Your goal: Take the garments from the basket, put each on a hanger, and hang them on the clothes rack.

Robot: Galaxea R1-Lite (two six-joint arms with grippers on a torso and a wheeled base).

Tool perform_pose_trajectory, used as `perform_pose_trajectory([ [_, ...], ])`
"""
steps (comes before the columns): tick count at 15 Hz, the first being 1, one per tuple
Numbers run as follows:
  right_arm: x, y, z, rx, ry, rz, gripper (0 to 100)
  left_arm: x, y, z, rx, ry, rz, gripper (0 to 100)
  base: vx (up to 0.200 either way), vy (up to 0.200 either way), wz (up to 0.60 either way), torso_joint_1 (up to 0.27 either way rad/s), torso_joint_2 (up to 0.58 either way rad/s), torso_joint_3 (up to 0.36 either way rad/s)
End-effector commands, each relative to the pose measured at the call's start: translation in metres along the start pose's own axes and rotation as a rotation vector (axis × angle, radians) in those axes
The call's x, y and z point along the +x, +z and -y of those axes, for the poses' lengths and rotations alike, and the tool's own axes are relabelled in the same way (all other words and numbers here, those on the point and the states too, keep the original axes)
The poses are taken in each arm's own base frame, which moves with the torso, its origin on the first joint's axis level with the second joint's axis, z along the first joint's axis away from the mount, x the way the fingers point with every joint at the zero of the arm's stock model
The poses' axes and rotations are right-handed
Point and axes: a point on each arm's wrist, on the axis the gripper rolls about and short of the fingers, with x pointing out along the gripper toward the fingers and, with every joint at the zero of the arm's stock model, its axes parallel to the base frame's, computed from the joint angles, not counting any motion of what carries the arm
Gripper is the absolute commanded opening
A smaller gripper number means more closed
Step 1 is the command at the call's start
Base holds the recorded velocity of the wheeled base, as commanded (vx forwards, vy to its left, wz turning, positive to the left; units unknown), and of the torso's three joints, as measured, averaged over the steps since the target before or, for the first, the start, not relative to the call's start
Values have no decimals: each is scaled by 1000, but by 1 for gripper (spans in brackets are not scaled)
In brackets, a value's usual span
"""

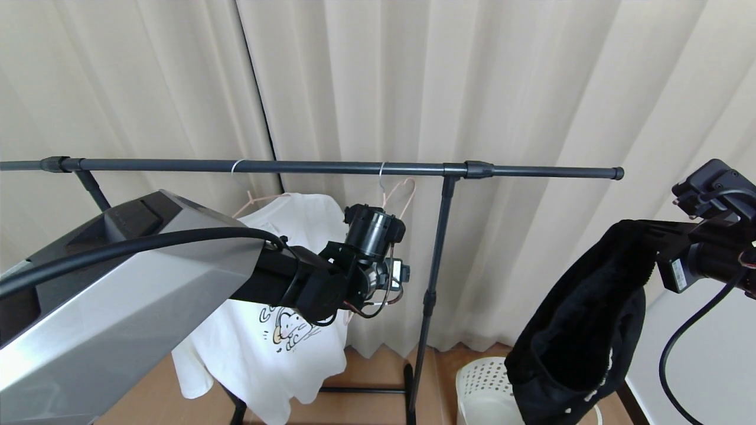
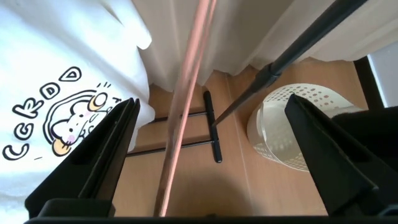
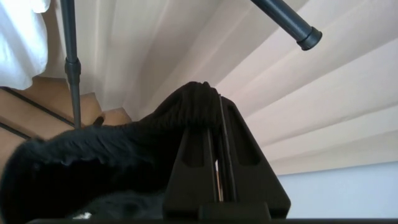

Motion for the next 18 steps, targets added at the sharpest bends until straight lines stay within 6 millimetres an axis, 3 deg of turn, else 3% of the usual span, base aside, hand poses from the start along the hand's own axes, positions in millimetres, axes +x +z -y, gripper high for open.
perform_pose_trajectory([
  [1,0,0,0,-1,1,0,0,1,1,2,2,-4,7,100,0,0,0,0,0,0],
  [6,-1,0,0,-1,3,3,0,11,1,4,6,0,9,100,0,0,0,0,0,0],
  [7,0,0,0,-1,3,2,0,11,1,4,8,2,9,0,0,0,0,0,0,0],
  [18,0,-1,-1,0,7,-2,0,-1,9,1,-8,43,43,0,0,0,0,0,0,0],
])
